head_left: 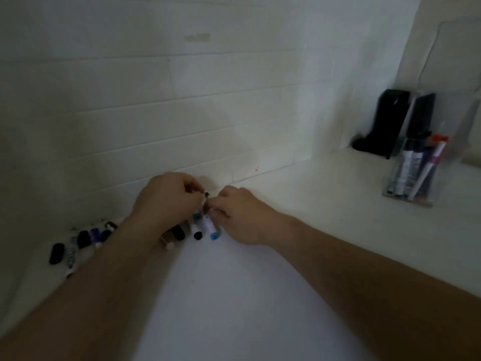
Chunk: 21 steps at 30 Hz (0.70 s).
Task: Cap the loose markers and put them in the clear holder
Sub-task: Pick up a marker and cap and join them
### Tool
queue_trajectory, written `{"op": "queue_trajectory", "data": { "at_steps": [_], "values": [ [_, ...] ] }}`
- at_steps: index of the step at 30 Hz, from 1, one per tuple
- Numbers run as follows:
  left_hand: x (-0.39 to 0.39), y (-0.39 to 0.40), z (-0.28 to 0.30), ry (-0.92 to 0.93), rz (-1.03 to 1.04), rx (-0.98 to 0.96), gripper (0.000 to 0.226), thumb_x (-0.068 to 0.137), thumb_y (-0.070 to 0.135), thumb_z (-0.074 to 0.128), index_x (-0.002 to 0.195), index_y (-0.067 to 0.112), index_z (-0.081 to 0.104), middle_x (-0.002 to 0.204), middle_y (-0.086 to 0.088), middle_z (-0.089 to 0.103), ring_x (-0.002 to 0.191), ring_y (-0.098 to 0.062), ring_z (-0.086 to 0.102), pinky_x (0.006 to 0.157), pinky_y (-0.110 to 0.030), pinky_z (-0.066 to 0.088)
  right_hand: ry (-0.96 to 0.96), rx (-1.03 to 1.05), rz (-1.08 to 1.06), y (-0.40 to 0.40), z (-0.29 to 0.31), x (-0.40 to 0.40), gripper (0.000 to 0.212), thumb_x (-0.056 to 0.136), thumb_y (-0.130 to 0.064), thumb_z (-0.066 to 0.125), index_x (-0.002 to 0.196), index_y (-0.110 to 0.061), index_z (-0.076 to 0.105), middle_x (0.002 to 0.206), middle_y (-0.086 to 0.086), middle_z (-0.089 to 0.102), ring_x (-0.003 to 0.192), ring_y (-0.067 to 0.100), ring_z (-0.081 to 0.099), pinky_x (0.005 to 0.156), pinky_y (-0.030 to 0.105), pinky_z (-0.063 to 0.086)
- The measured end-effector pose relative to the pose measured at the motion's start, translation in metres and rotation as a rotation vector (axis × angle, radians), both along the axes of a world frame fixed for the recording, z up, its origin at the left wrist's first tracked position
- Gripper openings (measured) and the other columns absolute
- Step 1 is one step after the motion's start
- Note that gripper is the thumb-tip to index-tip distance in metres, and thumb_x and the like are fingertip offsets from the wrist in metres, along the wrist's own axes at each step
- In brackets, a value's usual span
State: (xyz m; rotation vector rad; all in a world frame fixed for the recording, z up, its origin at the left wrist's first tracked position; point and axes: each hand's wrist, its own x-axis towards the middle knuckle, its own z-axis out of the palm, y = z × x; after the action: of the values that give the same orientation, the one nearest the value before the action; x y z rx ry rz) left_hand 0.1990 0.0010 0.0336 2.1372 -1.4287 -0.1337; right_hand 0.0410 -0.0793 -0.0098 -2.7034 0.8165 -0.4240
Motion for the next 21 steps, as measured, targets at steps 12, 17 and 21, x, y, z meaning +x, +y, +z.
{"op": "queue_trajectory", "data": {
  "at_steps": [12, 17, 21],
  "values": [
    [-0.033, -0.010, -0.009, -0.440, 0.016, 0.201, 0.039, 0.076, 0.057, 0.057, 0.107, 0.039, 0.073, 0.114, -0.001, 0.059, 0.113, -0.028, 0.047, 0.091, -0.041, 0.038, -0.021, -0.064, -0.200, -0.012, 0.003, -0.026, 0.029, 0.099, -0.024, 0.051, 0.124, -0.018, 0.063, 0.119, 0.011, 0.058, 0.109, 0.029, 0.056, 0.091, 0.035, 0.046],
    [-0.038, -0.015, -0.014, -0.498, 0.031, 0.236, 0.047, 0.072, 0.073, 0.052, 0.088, 0.036, 0.077, 0.100, 0.002, 0.058, 0.106, -0.027, 0.046, 0.084, -0.042, 0.030, 0.001, -0.148, -0.139, -0.010, -0.013, -0.031, 0.038, 0.096, -0.046, 0.035, 0.117, -0.036, 0.065, 0.102, 0.006, 0.054, 0.091, 0.030, 0.048, 0.086, 0.045, 0.046],
    [-0.044, -0.017, -0.017, -0.519, 0.041, 0.212, 0.048, 0.079, 0.075, 0.050, 0.086, 0.036, 0.078, 0.101, 0.001, 0.060, 0.106, -0.027, 0.047, 0.083, -0.042, 0.028, 0.046, -0.175, -0.134, -0.009, 0.000, -0.035, 0.031, 0.101, -0.036, 0.051, 0.109, -0.018, 0.075, 0.108, 0.012, 0.061, 0.096, 0.032, 0.060, 0.088, 0.039, 0.048]
  ]
}}
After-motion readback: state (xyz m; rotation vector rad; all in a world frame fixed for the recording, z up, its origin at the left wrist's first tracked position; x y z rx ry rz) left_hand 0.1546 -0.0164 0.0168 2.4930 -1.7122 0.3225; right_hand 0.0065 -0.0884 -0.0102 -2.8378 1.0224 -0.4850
